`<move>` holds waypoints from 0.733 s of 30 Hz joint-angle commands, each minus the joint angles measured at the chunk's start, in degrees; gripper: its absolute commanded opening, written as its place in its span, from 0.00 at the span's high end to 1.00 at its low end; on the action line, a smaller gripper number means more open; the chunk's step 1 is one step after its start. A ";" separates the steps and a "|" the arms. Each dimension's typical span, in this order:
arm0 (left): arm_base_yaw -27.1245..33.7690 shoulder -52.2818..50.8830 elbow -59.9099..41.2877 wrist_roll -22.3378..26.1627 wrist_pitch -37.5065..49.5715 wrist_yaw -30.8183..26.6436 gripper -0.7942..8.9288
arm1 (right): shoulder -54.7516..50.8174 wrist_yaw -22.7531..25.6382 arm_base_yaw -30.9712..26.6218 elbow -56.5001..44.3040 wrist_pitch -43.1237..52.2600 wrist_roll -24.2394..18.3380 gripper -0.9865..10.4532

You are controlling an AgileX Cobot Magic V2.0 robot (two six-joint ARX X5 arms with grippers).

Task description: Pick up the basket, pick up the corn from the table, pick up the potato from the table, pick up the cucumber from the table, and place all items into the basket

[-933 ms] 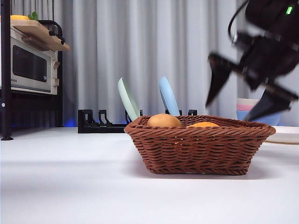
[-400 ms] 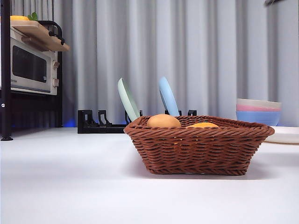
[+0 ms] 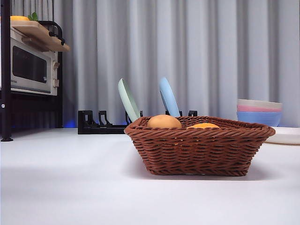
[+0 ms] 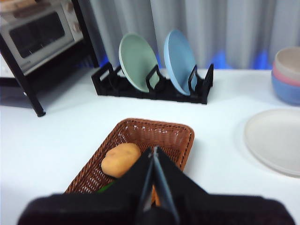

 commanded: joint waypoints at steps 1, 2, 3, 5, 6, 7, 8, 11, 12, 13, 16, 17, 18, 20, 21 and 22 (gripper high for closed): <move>0.04 -3.45 -7.54 0.66 4.07 2.10 0.93 | -3.26 0.33 0.20 -2.91 0.11 -0.55 0.93; 0.07 -4.59 -9.60 0.59 5.51 3.74 0.93 | -3.72 0.37 0.20 -3.15 -0.42 -0.13 0.93; 0.04 -5.40 -11.15 0.11 6.29 5.62 0.93 | -3.76 0.46 0.20 -3.15 -0.59 0.57 0.93; 0.07 -5.49 -11.58 -1.90 4.90 7.43 0.92 | -3.67 0.52 0.20 -3.15 -0.61 2.38 0.93; 0.04 -5.46 -11.56 -2.56 3.74 7.50 0.92 | -3.61 0.50 0.20 -3.15 -0.61 2.62 0.93; 0.04 -5.40 -11.56 -2.56 2.67 7.37 0.92 | -3.48 0.44 0.20 -3.15 -0.61 2.60 0.93; 0.04 -5.25 -11.56 -2.56 1.86 7.26 0.92 | -3.39 0.28 0.20 -3.15 -0.63 2.58 0.93; 0.04 -4.98 -11.56 -2.56 -0.07 7.06 0.92 | -3.15 0.35 0.20 -3.15 -0.66 2.58 0.93; 0.04 -4.98 -11.56 -2.54 -0.42 7.04 0.92 | -3.15 0.35 0.20 -3.15 -0.66 2.60 0.93; 0.04 -4.98 -11.56 -2.56 -0.68 7.02 0.92 | -3.15 0.37 0.20 -3.15 -0.66 2.58 0.93; 0.04 -4.98 -11.56 -2.56 -0.66 7.06 0.92 | -3.15 0.35 0.20 -3.15 -0.66 2.58 0.93; 0.04 -4.98 -11.56 -2.56 -0.66 7.06 0.92 | -3.15 0.31 0.20 -3.15 -0.66 2.58 0.93; 0.04 -4.96 -11.56 -2.56 -0.66 7.06 0.92 | -3.15 0.33 0.20 -3.15 -0.66 2.58 0.93; 0.04 -4.96 -11.56 -2.45 -0.66 7.02 0.92 | -3.15 0.33 0.20 -3.15 -0.66 2.58 0.93; 0.07 -4.96 -11.56 0.17 -1.05 6.36 0.92 | -3.15 0.33 0.20 -3.15 -0.66 2.58 0.93; 0.07 -5.05 -11.58 1.18 -1.27 5.29 0.92 | -3.15 0.35 0.20 -3.15 -0.66 2.58 0.93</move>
